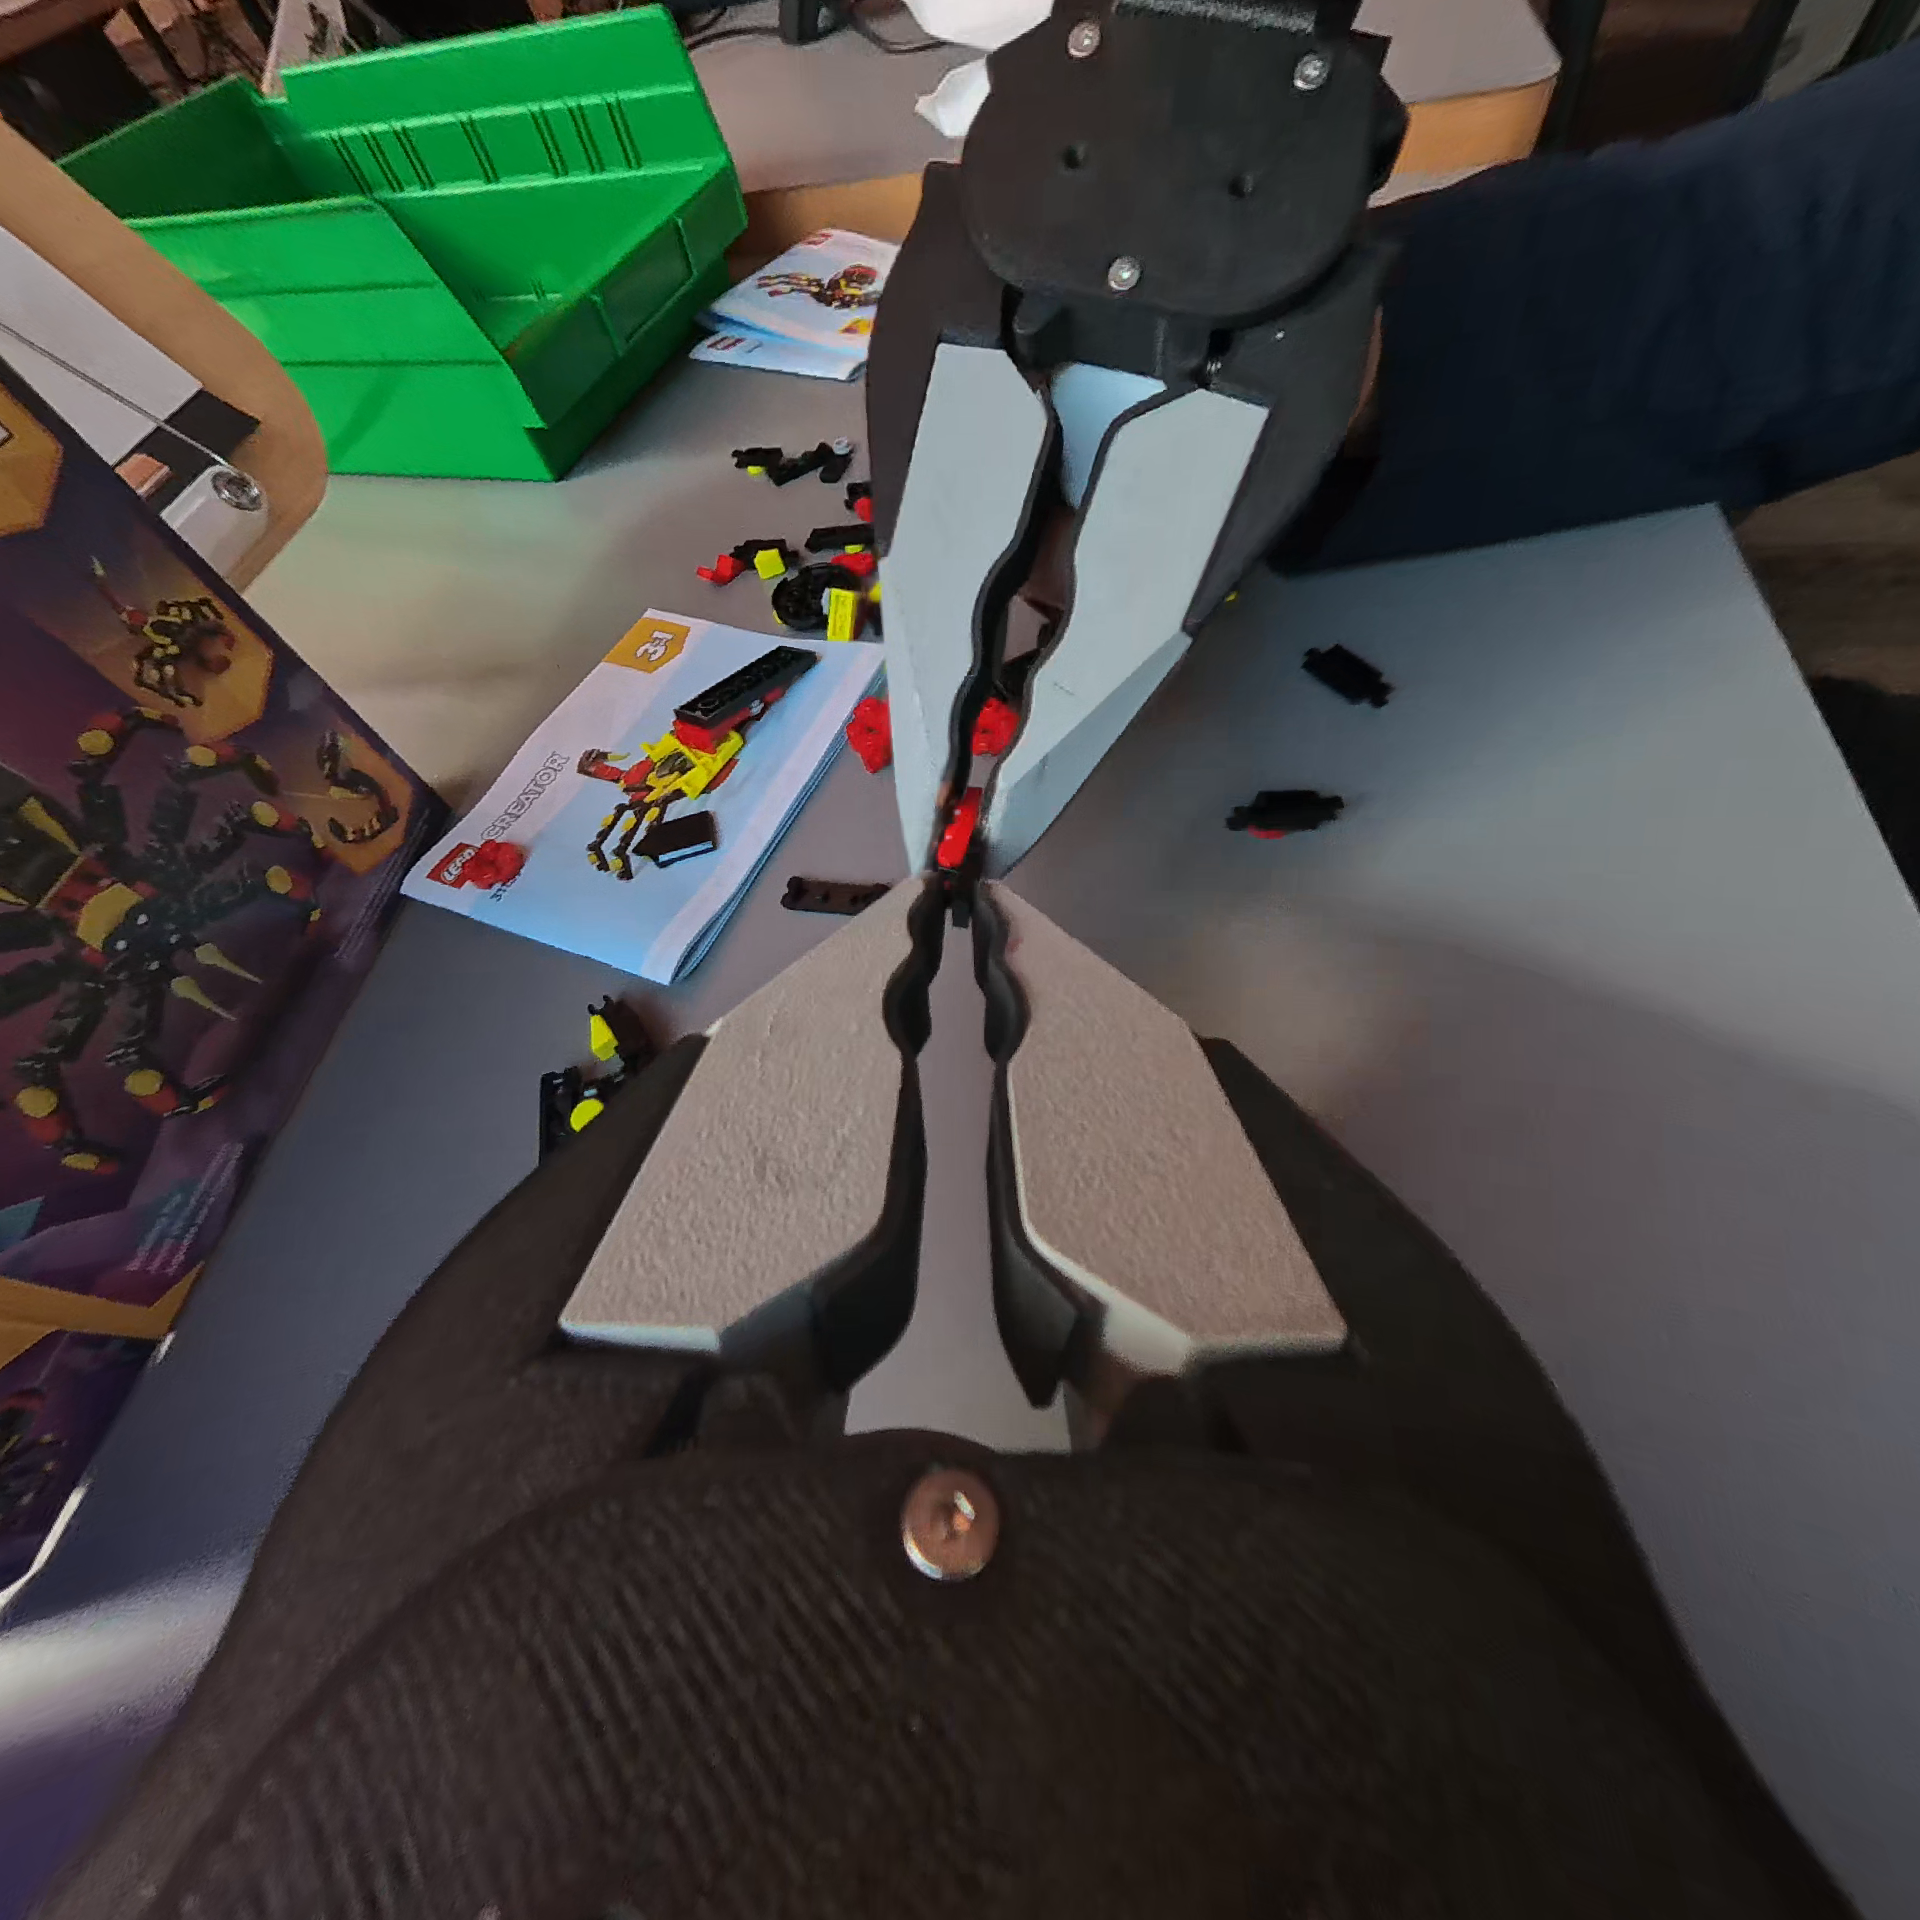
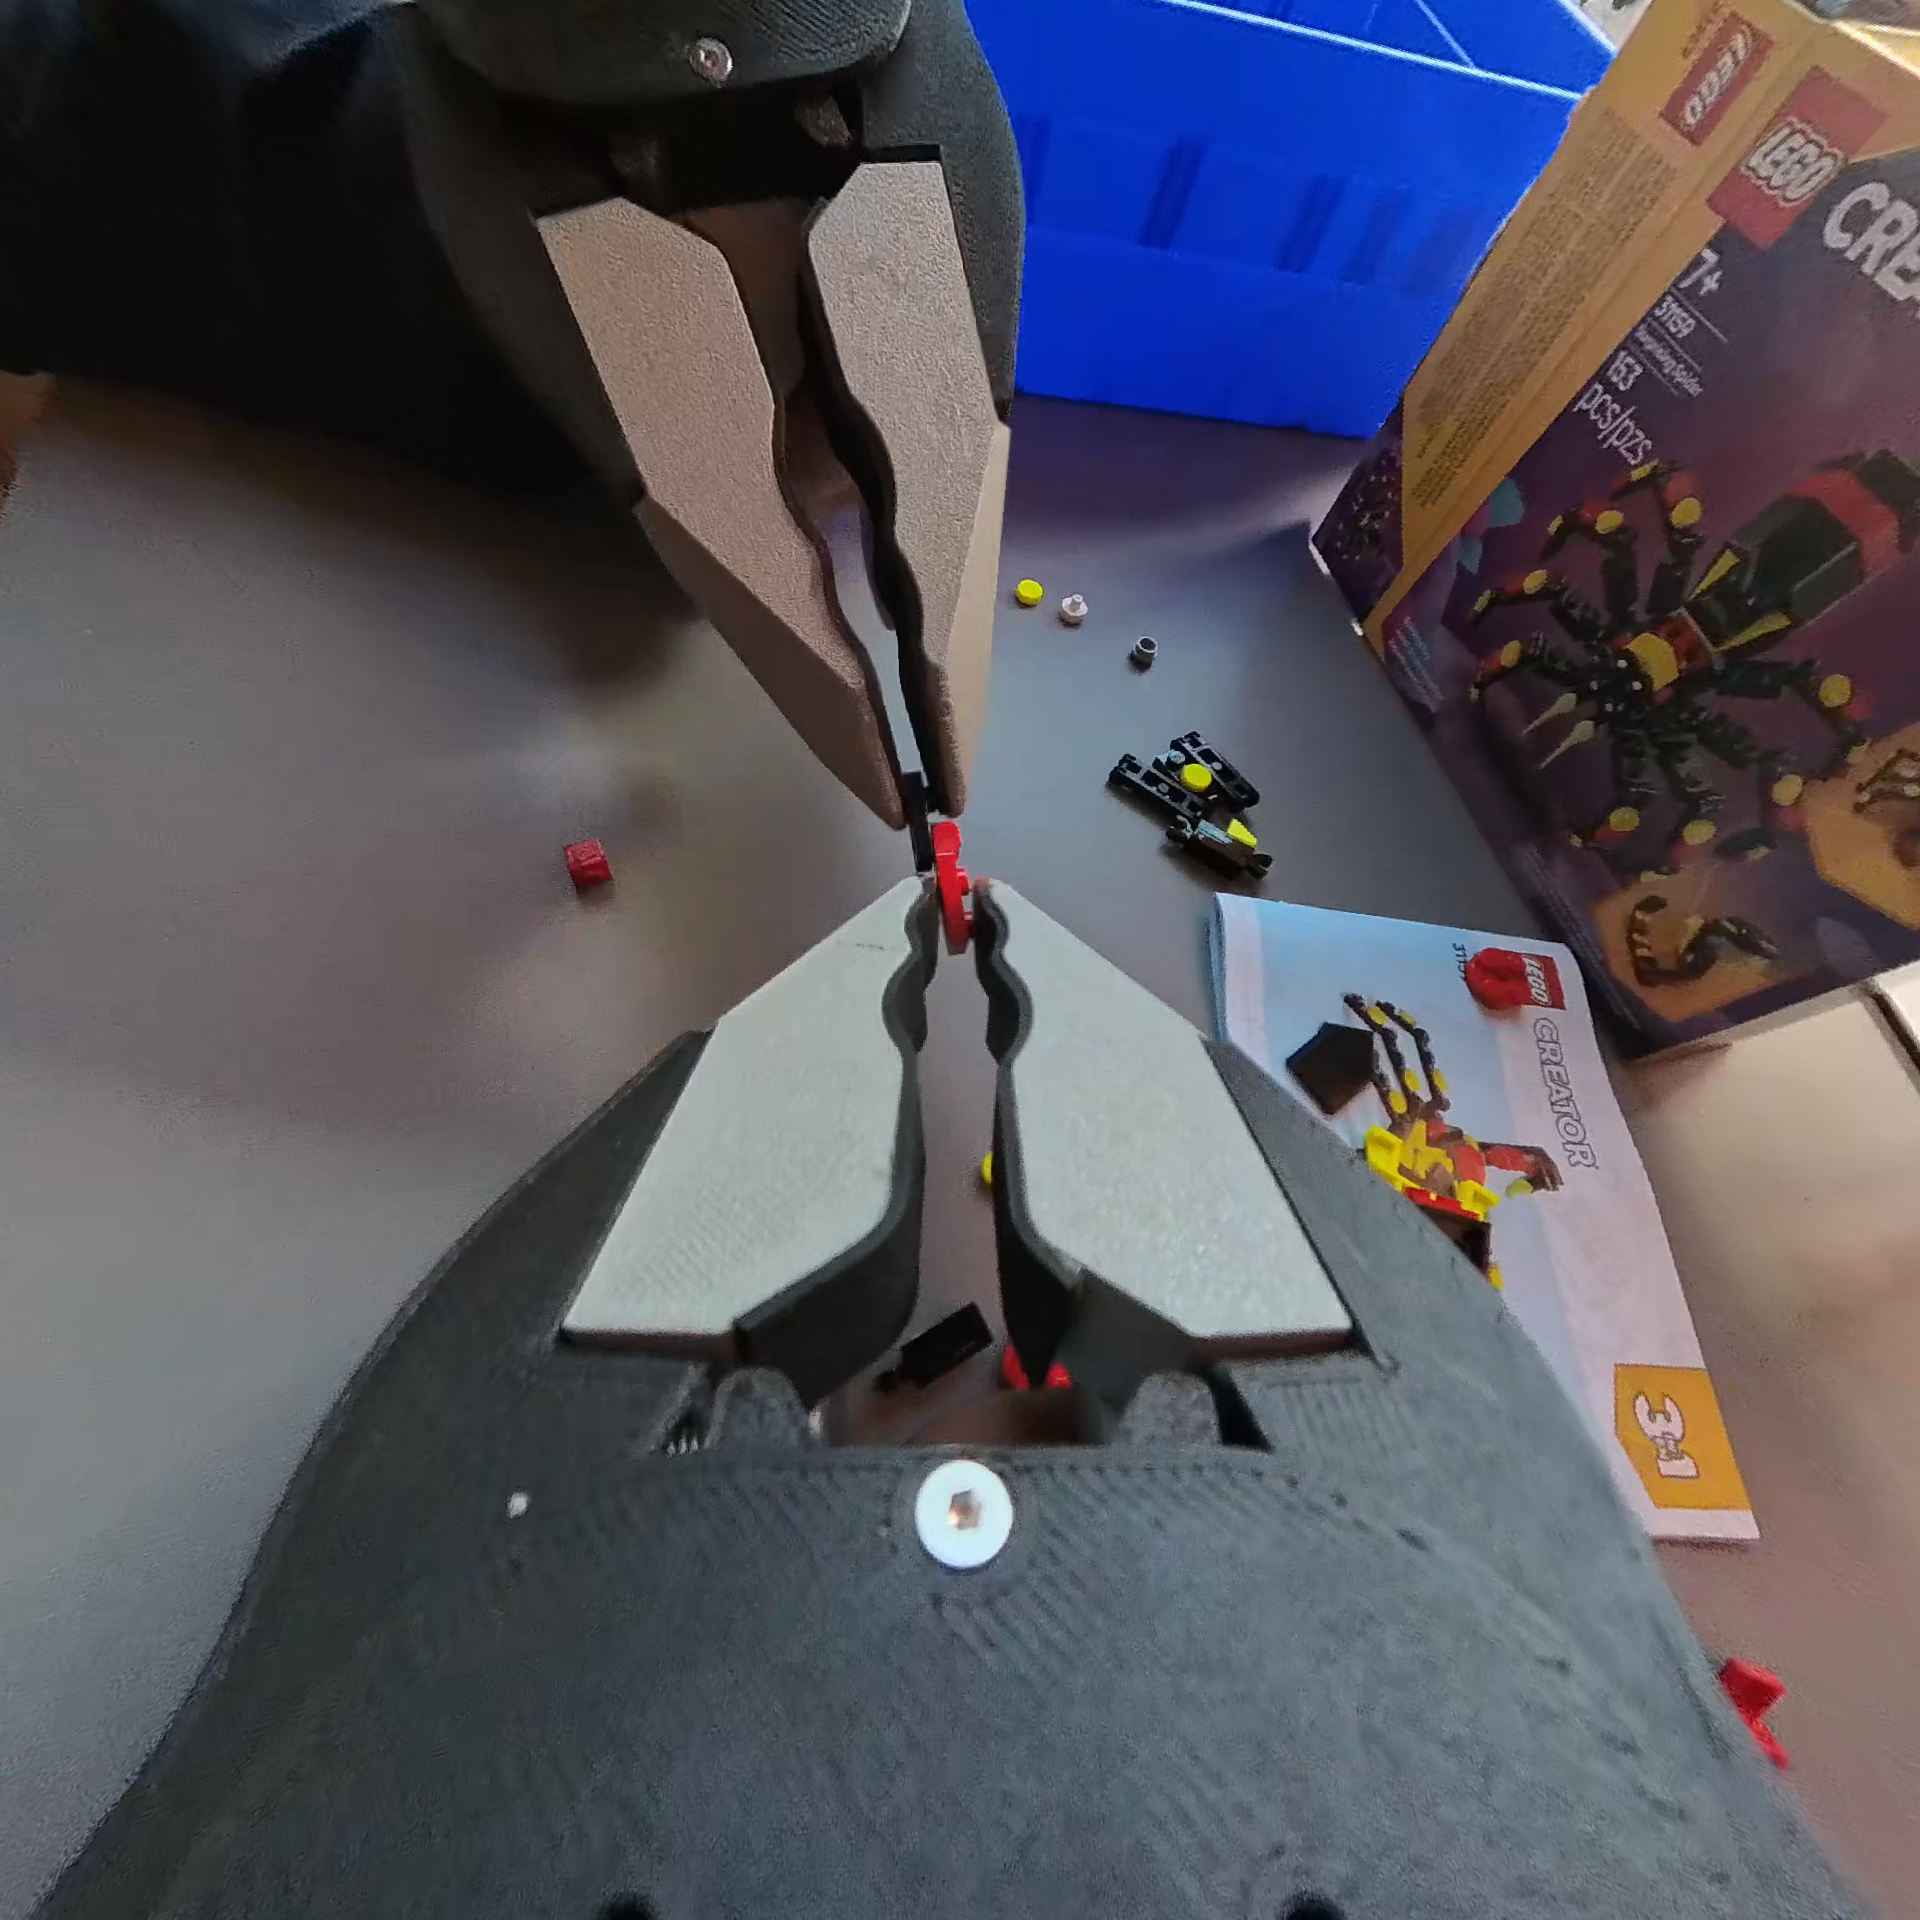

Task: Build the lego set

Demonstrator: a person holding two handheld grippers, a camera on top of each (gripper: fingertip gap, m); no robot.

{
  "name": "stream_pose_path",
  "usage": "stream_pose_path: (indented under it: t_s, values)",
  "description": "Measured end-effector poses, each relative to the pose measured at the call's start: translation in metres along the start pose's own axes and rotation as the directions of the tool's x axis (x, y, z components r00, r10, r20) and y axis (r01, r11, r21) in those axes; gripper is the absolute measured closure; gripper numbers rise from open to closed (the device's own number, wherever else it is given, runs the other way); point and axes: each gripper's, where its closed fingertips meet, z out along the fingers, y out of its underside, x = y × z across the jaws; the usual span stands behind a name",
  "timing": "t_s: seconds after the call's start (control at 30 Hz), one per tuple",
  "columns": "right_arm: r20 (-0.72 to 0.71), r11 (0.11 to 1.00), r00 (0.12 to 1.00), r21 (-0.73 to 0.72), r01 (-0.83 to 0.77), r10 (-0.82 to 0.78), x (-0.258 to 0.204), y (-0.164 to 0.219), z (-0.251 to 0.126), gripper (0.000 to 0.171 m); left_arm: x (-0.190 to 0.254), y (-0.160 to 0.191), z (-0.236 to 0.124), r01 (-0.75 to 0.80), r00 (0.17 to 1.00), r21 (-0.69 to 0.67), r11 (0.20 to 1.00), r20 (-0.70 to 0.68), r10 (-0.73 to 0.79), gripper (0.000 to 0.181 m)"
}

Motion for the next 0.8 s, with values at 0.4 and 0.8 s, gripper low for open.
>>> stream_pose_path:
  t_s: [0.4,0.8]
  values:
    - [0.158,0.981,0.971,0.046,-0.186,0.177,-0.013,-0.011,0.001,0.168,0.011,-0.003,-0.012,-0.376,0.918,-0.067,0.924,0.111,0.382,0.179]
    - [-0.393,0.922,0.834,-0.160,0.353,-0.387,0.023,-0.022,0.002,0.169,0.048,0.025,-0.006,-0.324,0.940,-0.125,0.938,-0.153,0.304,0.179]
